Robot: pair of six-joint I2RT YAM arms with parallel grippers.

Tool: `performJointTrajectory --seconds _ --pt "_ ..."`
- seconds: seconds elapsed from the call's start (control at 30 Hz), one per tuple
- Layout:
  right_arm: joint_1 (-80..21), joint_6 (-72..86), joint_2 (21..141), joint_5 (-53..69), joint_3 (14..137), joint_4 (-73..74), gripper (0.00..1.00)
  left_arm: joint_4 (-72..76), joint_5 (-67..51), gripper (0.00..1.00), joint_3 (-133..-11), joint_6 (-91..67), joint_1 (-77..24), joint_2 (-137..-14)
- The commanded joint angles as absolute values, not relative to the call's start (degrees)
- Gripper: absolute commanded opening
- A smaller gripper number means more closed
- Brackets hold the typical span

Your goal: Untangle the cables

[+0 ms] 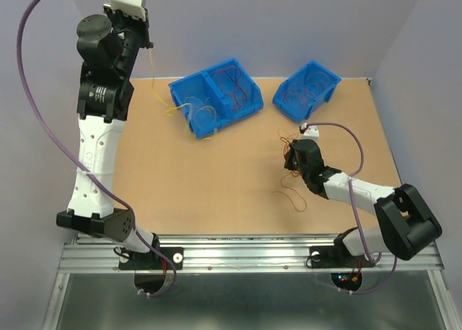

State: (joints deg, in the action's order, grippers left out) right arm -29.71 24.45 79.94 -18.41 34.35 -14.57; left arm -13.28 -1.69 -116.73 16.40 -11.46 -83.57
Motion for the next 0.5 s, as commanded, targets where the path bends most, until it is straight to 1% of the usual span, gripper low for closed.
performJointTrajectory --seconds 0.0,0.1,0.13,0.2,0.33,0.47 --pt "-30.06 26.1 73.24 -22.85 30.85 -16.52 0.01 -12.13 -2.03 0.0 -120.14 15.82 -10.99 -88.32" --pt "-30.06 25.49 70.41 -21.72 29.88 -16.17 0.0 -13.53 -6.49 0.0 -123.38 14.86 -9.5 -92.62" --pt "-30.06 25.49 70.23 -21.27 29.88 -15.82 0.01 -13.97 -9.98 0.0 -123.83 14.85 -9.49 -93.07" --pt "-30.06 25.58 70.49 -20.48 29.97 -15.82 0.0 -13.98 -12.12 0.0 -123.84 14.24 -9.49 -94.04" --pt "-30.15 25.58 71.45 -19.69 30.58 -15.91 0.0 -12.75 -11.43 0.0 -125.68 13.8 -9.23 -95.18" --pt "-30.06 25.66 72.16 -19.77 31.11 -15.91 0.0 -13.53 -12.13 0.0 -132.43 13.54 -9.14 -95.36"
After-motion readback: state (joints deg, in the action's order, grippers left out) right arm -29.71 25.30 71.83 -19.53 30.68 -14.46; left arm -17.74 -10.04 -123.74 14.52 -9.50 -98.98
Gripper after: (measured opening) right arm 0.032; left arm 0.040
